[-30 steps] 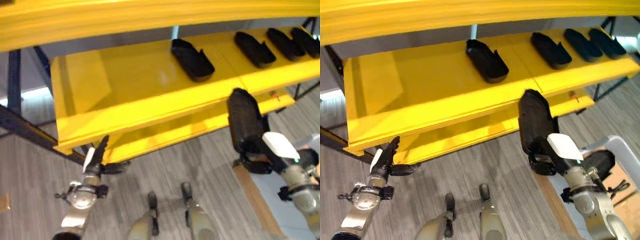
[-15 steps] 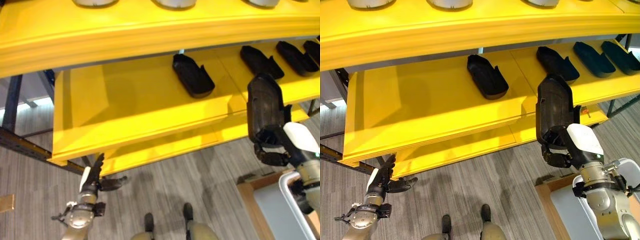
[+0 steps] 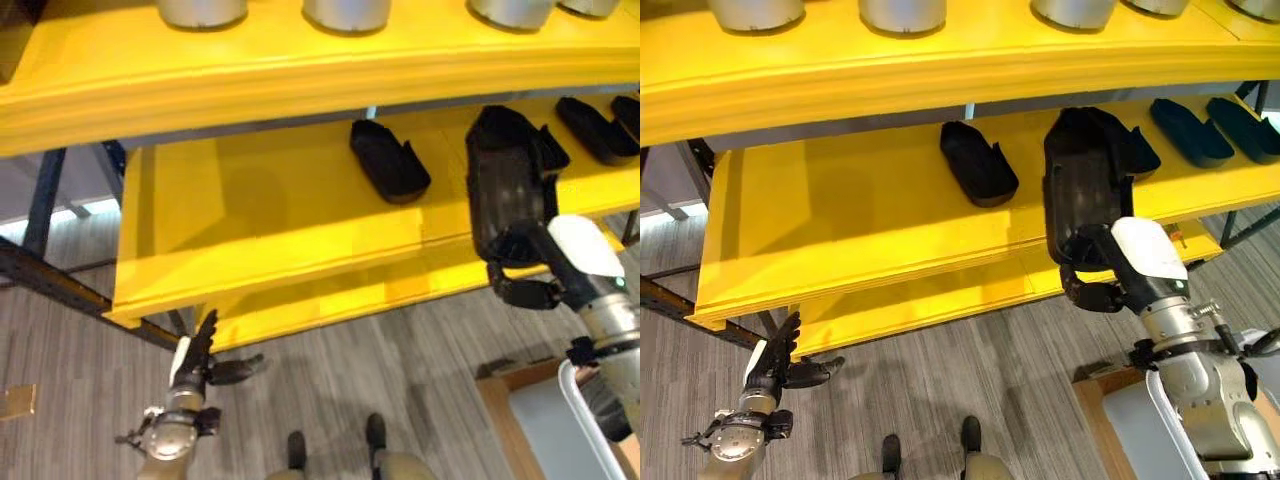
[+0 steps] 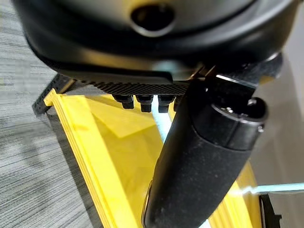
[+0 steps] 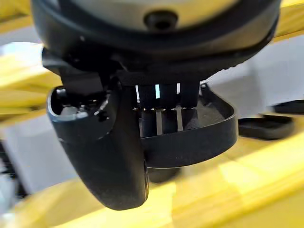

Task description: Move parts from the plastic box to the shelf.

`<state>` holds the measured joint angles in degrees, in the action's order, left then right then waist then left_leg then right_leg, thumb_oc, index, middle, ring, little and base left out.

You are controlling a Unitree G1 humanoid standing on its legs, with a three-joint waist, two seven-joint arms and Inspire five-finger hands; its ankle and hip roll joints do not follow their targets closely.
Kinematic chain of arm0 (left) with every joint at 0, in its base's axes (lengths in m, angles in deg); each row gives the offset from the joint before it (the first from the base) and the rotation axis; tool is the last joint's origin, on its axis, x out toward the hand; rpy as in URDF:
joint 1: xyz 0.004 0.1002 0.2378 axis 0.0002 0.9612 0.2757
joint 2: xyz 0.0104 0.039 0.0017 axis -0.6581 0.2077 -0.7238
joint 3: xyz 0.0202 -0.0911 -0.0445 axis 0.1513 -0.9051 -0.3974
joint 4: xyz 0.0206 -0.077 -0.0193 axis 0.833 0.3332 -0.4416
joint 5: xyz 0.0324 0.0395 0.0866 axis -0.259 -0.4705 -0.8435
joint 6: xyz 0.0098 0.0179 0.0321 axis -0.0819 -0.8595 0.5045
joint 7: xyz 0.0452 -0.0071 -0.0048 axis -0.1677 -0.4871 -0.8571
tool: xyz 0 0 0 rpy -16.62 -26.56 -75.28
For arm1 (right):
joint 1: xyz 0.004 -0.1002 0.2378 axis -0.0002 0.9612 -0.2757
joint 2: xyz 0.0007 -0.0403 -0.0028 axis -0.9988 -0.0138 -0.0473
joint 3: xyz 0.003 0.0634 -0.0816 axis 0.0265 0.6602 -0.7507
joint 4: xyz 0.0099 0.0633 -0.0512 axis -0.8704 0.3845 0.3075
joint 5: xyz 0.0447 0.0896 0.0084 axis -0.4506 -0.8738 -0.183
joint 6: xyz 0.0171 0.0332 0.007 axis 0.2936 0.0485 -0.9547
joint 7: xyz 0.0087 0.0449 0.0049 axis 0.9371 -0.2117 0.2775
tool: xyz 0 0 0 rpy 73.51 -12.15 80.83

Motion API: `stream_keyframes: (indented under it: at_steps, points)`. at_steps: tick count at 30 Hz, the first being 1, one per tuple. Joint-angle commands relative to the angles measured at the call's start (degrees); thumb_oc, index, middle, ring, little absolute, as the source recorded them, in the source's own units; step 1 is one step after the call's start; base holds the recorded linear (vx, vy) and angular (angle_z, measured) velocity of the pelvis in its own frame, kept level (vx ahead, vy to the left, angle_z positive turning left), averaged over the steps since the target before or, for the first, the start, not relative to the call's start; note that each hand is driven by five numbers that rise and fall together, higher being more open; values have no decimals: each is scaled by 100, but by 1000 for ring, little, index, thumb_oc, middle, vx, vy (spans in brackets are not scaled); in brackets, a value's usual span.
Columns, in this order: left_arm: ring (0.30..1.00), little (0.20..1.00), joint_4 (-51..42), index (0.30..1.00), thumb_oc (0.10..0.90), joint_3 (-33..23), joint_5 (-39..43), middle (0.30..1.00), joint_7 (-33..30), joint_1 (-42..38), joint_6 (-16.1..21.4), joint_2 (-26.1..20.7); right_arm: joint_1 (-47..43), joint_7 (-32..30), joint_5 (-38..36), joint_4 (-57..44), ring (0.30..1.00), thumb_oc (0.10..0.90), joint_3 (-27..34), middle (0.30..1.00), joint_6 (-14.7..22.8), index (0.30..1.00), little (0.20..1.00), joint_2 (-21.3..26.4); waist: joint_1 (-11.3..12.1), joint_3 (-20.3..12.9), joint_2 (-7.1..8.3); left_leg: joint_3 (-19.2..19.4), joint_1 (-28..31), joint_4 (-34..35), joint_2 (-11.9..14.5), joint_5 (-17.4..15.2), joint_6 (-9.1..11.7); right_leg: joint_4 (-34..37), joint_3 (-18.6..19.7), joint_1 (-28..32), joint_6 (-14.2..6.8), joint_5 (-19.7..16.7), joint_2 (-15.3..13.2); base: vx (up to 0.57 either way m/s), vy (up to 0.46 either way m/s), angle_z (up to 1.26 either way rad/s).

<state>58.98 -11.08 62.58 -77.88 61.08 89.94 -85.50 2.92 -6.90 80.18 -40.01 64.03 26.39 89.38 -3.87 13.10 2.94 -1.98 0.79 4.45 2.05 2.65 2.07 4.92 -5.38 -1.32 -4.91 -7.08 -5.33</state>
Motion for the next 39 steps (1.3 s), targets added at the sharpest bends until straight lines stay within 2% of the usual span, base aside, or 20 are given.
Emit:
stream_keyframes:
  at_steps: [1, 8, 9, 10, 12, 13, 15, 16, 17, 21, 23, 28, 30, 39]
  points:
    - [1000, 1000, -412, 1000, 900, -213, 44, 1000, -131, -150, 422, -321, -1077, -295, -563, -367, 300, 400, -94, 300, 342, 300, 300, 384, 220, -688, 234, -166, 241, -83, 230, -269, 88, -485, -74, -180, -266, 257, -189, 12, -7, 4]
    - [1000, 1000, -475, 1000, 900, -234, 96, 1000, -122, -41, 404, -362, -1992, -139, -816, -133, 300, 400, -989, 300, 268, 300, 300, 230, 434, -651, 280, -289, 212, -86, 252, -241, 105, -433, -193, -104, -260, 250, -205, -1, -3, 13]
    - [1000, 1000, -478, 1000, 900, -205, 113, 1000, -122, -36, 405, -415, -2332, -121, -878, -14, 300, 400, -1287, 300, 209, 300, 300, 132, 542, -621, 289, -337, 177, -87, 250, -219, 117, -417, -235, -93, -255, 247, -213, -10, -5, 13]
    - [1000, 1000, -479, 1000, 900, -229, 113, 1000, -121, -32, 405, -406, -2387, -132, -877, 19, 300, 400, -1333, 300, 215, 300, 300, 128, 514, -616, 288, -343, 176, -88, 249, -217, 118, -415, -241, -90, -255, 246, -214, -13, -3, 9]
    - [1000, 1000, -467, 1000, 900, -193, 149, 1000, -118, -29, 394, -449, -2807, -149, -945, 224, 300, 400, -1658, 300, 122, 300, 300, -41, 626, -563, 297, -425, 115, -78, 237, -178, 133, -418, -323, -93, -249, 248, -236, -1, 6, 17]
    - [1000, 1000, -467, 1000, 900, -196, 149, 1000, -117, -29, 393, -447, -2814, -150, -945, 228, 300, 400, -1664, 300, 123, 300, 300, -41, 620, -562, 297, -428, 114, -79, 237, -177, 133, -417, -326, -92, -249, 248, -237, -8, 6, 24]
    - [1000, 1000, -497, 1000, 900, -164, 214, 1000, -113, -37, 388, -522, -3217, -201, -962, 447, 300, 400, -1917, 300, 25, 300, 300, -128, 760, -490, 307, -519, 25, -86, 233, -144, 143, -413, -411, -107, -245, 245, -256, -13, -3, 25]
    - [1000, 1000, -498, 1000, 900, -176, 215, 1000, -113, -36, 387, -518, -3245, -208, -961, 467, 300, 400, -1939, 300, 30, 300, 300, -131, 742, -489, 307, -528, 16, -92, 230, -143, 143, -414, -418, -108, -245, 246, -258, -19, -10, 32]
    - [1000, 1000, -522, 1000, 900, -158, 251, 1000, -123, -52, 387, -587, -3550, -265, -948, 646, 300, 400, -2082, 300, -62, 300, 300, -105, 847, -419, 319, -596, -71, -105, 224, -114, 157, -416, -489, -134, -248, 242, -275, -26, -11, 30]
    - [1000, 1000, -546, 1000, 900, -129, 313, 1000, -137, -117, 387, -702, -4070, -392, -939, 859, 300, 400, -2247, 300, -162, 300, 300, 6, 957, -242, 318, -695, -259, -154, 203, -64, 188, -453, -608, -224, -242, 252, -295, -46, -20, 18]
    - [1000, 1000, -664, 1000, 900, -58, 418, 1000, -186, -230, 424, -921, -4918, -554, -919, 1204, 300, 400, -2553, 300, -313, 300, 300, 151, 1118, 112, 274, -773, -577, -359, 181, -81, 212, -594, -736, -429, -233, 298, -335, -150, -29, 23]
    - [1000, 1000, -739, 1000, 900, -55, 542, 1000, -276, -332, 465, -997, -5757, -713, -899, 1646, 300, 400, -2942, 300, -447, 300, 300, 174, 1169, 429, 218, -752, -910, -758, 81, -173, 189, -828, -765, -698, -218, 312, -418, -102, 17, 10]
    - [1000, 1000, -795, 1000, 900, -65, 667, 1000, -408, -385, 536, -1077, -6420, -847, -943, 2066, 300, 400, -3259, 300, -553, 300, 300, 42, 1218, 703, 164, -611, -1191, -1149, 24, -300, 152, -1084, -671, -1002, -226, 321, -487, -129, 64, -7]
    - [1000, 1000, -764, 1000, 900, -169, 899, 1000, -749, -321, 663, -885, -7686, -952, -887, 3176, 300, 400, -4045, 300, -768, 300, 300, -426, 1370, 1277, -20, -218, -1772, -2266, -141, -902, 27, -2107, -248, -2044, -252, 471, -537, -46, 59, -29]
